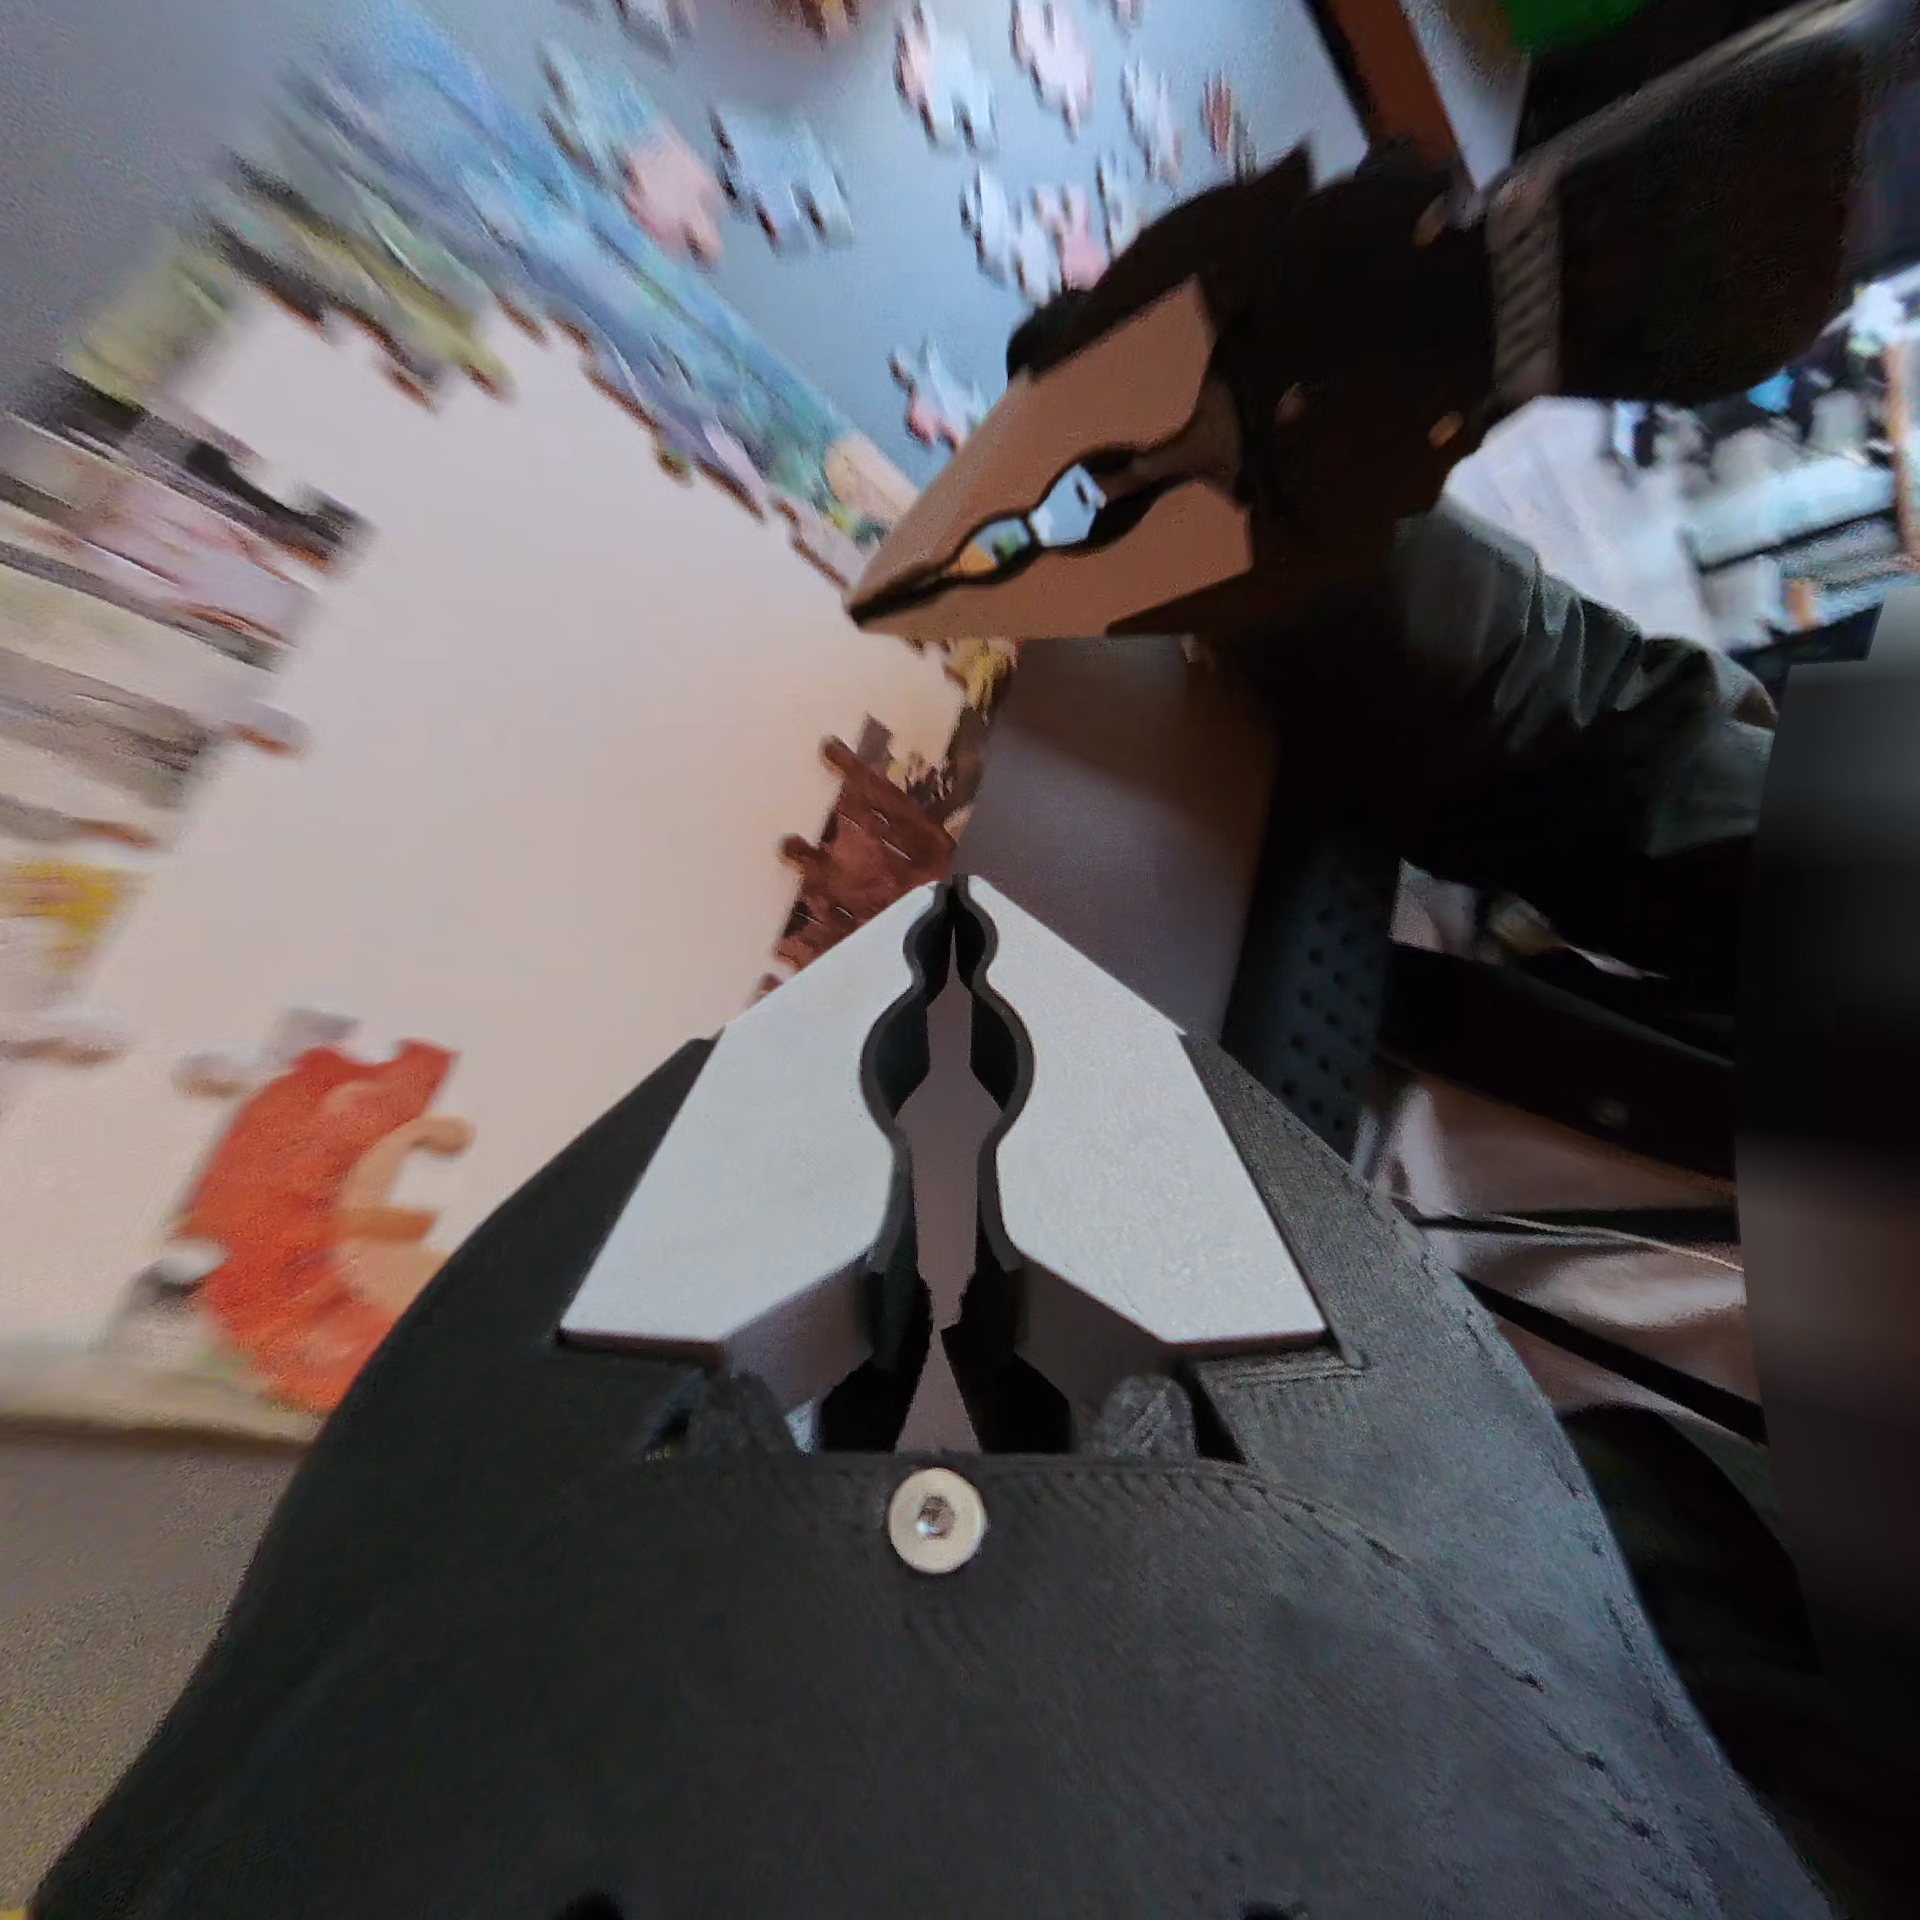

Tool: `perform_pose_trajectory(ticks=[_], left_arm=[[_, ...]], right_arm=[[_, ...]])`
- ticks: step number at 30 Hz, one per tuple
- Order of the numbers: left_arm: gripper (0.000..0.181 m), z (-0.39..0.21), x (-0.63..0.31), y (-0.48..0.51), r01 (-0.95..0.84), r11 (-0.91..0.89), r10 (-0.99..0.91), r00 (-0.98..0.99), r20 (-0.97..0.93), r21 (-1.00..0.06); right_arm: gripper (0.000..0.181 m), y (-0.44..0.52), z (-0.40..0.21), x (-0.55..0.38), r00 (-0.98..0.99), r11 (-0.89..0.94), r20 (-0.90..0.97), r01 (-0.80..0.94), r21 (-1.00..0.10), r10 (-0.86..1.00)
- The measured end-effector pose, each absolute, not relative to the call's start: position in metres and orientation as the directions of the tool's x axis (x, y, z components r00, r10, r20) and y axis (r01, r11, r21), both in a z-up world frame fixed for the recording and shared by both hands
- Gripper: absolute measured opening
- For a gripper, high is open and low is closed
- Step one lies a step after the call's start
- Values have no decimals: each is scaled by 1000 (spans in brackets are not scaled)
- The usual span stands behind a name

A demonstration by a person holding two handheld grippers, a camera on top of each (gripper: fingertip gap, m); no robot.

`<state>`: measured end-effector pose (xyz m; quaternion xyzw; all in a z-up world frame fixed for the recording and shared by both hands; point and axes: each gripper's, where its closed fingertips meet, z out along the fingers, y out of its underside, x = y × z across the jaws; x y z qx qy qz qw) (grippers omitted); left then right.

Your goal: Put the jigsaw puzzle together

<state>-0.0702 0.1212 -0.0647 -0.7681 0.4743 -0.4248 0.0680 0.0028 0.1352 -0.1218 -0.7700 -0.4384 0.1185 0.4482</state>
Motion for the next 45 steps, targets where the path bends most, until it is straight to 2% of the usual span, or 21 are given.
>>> perform_pose_trajectory(ticks=[2,5,7,9,11,12,14,17,24,29,32,34,36,38,41,45], left_arm=[[0,-14,-90,142,-561,-475,-876,229,425,-678],[0,72,-140,165,-352,-257,-918,379,114,-900],[0,116,-180,165,-238,-118,-868,496,-16,-964],[4,150,-213,152,-100,13,-830,553,-67,-995],[0,190,-229,131,88,127,-859,508,-65,-988],[0,202,-234,123,145,121,-884,465,-41,-982],[2,191,-242,121,75,34,-912,410,0,-997],[20,148,-268,133,-131,-62,-885,466,-6,-989],[30,114,-327,153,-325,-4,-824,537,-182,-946],[28,109,-347,147,-377,58,-867,440,-234,-924],[26,76,-356,147,-504,5,-905,365,-219,-863],[32,50,-359,165,-601,-49,-889,390,-239,-798],[40,15,-360,185,-698,-154,-879,420,-226,-699],[45,-28,-365,198,-772,-319,-869,470,-156,-550],[56,-83,-371,211,-769,-545,-809,586,-29,-335],[56,-127,-381,228,-649,-742,-662,748,33,-169]], right_arm=[[0,140,-113,7,606,-175,260,563,-807,752],[0,144,-101,9,632,-142,285,537,-831,720],[0,145,-100,10,637,-131,302,541,-831,709],[0,148,-104,14,631,-120,349,578,-807,693],[0,151,-108,19,620,-111,398,620,-777,676],[0,152,-110,20,614,-106,414,633,-767,672],[0,154,-113,23,602,-105,445,663,-741,663],[0,160,-113,31,588,-91,509,705,-703,628],[0,171,-104,47,611,-82,578,722,-687,541],[0,176,-100,63,597,-71,649,759,-647,471],[0,178,-96,67,594,-59,672,767,-639,441],[0,178,-97,66,589,-59,675,771,-634,445],[0,177,-100,63,574,-52,682,781,-623,452],[0,176,-101,60,555,-43,693,794,-607,460],[0,172,-103,54,529,-25,702,806,-591,476],[0,167,-103,48,501,-2,715,819,-573,487]])
